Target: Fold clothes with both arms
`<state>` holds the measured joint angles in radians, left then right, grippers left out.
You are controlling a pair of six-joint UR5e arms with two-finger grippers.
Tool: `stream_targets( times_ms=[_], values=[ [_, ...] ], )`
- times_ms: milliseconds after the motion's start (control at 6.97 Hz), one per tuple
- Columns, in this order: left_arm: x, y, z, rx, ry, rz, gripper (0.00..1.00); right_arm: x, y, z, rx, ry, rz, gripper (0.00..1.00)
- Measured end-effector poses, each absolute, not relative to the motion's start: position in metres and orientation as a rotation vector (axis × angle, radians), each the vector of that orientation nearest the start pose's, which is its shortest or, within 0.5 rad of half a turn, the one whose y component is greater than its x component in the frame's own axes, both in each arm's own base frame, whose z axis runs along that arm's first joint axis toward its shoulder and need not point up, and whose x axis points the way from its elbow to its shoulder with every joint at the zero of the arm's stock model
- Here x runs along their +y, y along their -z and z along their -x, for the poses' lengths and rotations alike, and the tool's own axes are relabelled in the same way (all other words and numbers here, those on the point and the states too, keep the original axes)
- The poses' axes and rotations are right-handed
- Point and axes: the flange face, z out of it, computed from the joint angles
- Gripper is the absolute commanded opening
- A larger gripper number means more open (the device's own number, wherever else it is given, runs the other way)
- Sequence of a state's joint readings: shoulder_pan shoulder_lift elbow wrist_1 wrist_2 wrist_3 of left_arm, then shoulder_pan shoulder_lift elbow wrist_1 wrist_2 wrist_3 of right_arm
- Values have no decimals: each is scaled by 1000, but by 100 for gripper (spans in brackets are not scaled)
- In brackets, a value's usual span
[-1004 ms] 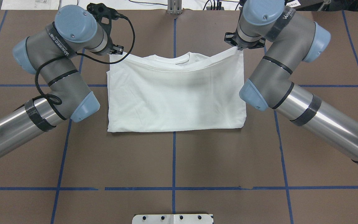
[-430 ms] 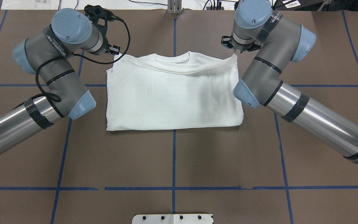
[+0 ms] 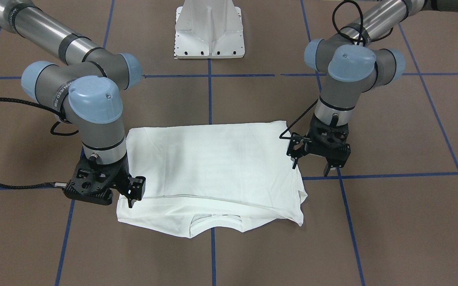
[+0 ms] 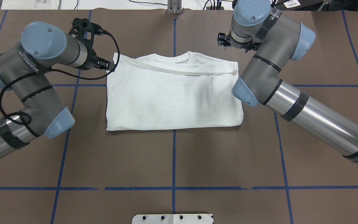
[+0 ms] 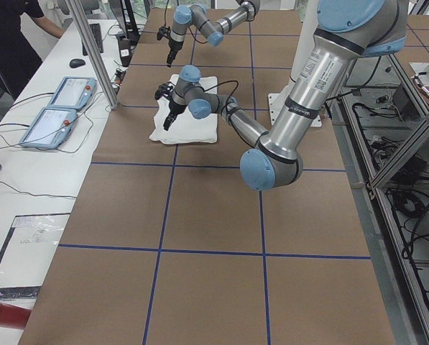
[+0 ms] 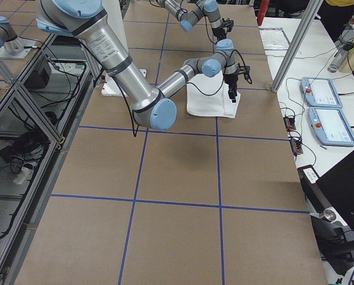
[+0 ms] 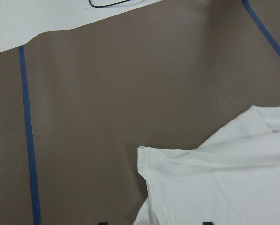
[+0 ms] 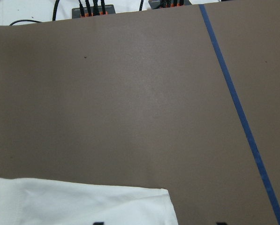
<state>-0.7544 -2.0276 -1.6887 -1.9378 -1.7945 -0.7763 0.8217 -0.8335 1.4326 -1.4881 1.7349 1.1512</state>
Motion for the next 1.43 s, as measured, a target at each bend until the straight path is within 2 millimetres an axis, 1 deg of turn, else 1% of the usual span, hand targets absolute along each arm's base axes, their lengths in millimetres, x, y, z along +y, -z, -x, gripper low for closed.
stream_targets(
  times_ms=[143, 287, 430, 573, 717, 860, 1004, 1434],
  values=[
    [-483, -315, -418, 858, -135, -455, 100, -625, -268, 421, -654, -318, -275, 100],
    [-446, -326, -444, 881, -121, -416, 100, -623, -268, 419, -658, -311, -281, 100],
    [-425, -340, -466, 886, -116, -397, 100, -621, -267, 418, -661, -308, -283, 100],
    [-418, -353, -481, 880, -115, -386, 90, -621, -265, 418, -663, -306, -285, 100],
    [-417, -363, -489, 872, -115, -378, 51, -621, -264, 419, -665, -305, -286, 100],
    [-416, -367, -493, 872, -115, -377, 13, -621, -263, 419, -666, -305, -287, 100],
    [-416, -367, -494, 875, -113, -377, 0, -621, -263, 419, -665, -305, -287, 100],
    [-414, -365, -490, 881, -113, -382, 0, -621, -261, 419, -667, -299, -292, 100]
  ],
)
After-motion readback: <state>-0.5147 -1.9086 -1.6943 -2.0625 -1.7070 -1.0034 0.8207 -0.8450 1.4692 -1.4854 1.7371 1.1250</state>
